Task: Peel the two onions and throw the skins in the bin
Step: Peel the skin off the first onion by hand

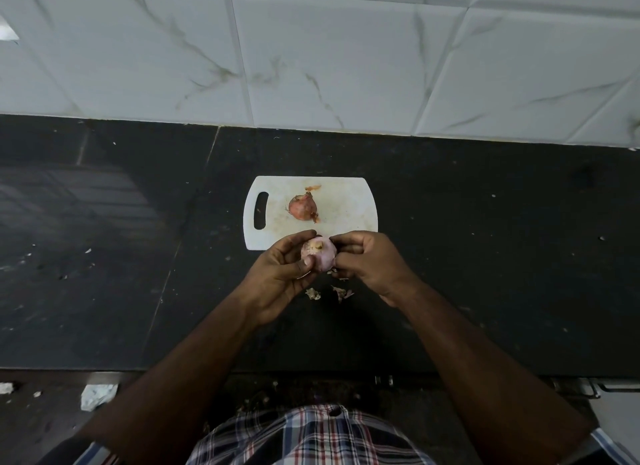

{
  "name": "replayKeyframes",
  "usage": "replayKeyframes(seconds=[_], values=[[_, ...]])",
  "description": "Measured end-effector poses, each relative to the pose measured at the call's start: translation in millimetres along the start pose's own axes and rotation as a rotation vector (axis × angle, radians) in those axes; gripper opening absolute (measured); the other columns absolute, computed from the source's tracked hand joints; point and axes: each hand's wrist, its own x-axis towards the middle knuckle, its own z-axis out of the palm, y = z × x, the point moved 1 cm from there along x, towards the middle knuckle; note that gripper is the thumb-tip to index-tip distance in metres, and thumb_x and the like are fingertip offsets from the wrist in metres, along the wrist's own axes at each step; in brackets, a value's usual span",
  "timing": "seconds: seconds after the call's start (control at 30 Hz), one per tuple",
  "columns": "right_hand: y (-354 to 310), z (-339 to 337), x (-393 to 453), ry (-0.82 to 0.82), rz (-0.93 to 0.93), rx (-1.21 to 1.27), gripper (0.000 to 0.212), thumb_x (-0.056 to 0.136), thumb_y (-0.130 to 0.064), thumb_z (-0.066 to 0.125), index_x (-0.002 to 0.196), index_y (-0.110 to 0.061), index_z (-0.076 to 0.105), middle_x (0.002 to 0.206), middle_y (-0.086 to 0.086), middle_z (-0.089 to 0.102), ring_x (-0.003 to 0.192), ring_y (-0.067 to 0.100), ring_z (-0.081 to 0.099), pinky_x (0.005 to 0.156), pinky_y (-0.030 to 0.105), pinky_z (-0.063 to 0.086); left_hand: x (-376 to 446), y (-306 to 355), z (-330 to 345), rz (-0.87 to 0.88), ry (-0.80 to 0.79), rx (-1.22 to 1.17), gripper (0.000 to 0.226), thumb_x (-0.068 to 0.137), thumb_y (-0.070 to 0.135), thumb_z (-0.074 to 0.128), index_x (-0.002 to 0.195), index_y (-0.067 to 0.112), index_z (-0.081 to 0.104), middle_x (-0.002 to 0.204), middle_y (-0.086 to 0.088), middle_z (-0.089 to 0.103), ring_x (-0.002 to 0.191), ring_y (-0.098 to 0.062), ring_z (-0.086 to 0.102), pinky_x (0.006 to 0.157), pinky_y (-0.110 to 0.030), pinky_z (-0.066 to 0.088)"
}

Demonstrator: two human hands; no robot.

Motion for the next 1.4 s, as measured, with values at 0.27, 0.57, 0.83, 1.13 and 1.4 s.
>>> replayKeyframes(seconds=[0.27,0.57,0.83,1.13,1.4], values=[[4,-3,1,0.061,0.0,0.013,0.03,0.086,0.004,0.063,0.104,-0.017,0.072,0.097,0.014,0.076,0.087,0.025,0.073,0.084,0.046,0.059,3,-2,4,0.027,-0.037,0.026,0.059,0.07,0.003,0.077,0.127,0.008,0.062,0.135,-0.018,0.062,0.119,-0.03,0.063,0.098,-0.039,0.053],[2,-6,-1,0.014,-0.015,-0.014,0.039,0.078,0.005,0.075,0.115,-0.007,0.07,0.102,0.01,0.076,0.095,0.025,0.074,0.078,0.035,0.062,2,-1,6,0.03,-0.051,0.094,0.054,0.074,-0.004,0.073,0.125,0.008,0.063,0.135,-0.018,0.062,0.125,-0.034,0.059,0.093,-0.038,0.058],[4,-3,1,0.058,-0.006,-0.058,0.037,0.071,0.007,0.078,0.103,-0.011,0.072,0.092,0.009,0.077,0.091,0.029,0.074,0.076,0.042,0.063,0,-4,9,0.041,-0.036,0.133,0.053,0.076,-0.013,0.064,0.126,0.003,0.061,0.129,-0.02,0.065,0.116,-0.035,0.064,0.096,-0.042,0.056],[6,-5,2,0.08,0.03,0.05,0.03,0.078,0.009,0.071,0.103,-0.007,0.072,0.093,0.013,0.077,0.08,0.023,0.072,0.068,0.034,0.06,4,-4,6,0.026,-0.071,0.039,0.045,0.08,-0.008,0.066,0.123,0.007,0.065,0.137,-0.019,0.06,0.128,-0.038,0.056,0.103,-0.046,0.049],[6,-9,4,0.152,0.057,0.14,0.024,0.084,0.008,0.063,0.103,-0.005,0.071,0.08,0.012,0.074,0.074,0.027,0.069,0.071,0.041,0.057,4,-2,3,-0.018,-0.023,-0.021,0.042,0.087,-0.003,0.056,0.125,0.012,0.064,0.142,-0.016,0.057,0.12,-0.034,0.063,0.093,-0.039,0.057]])
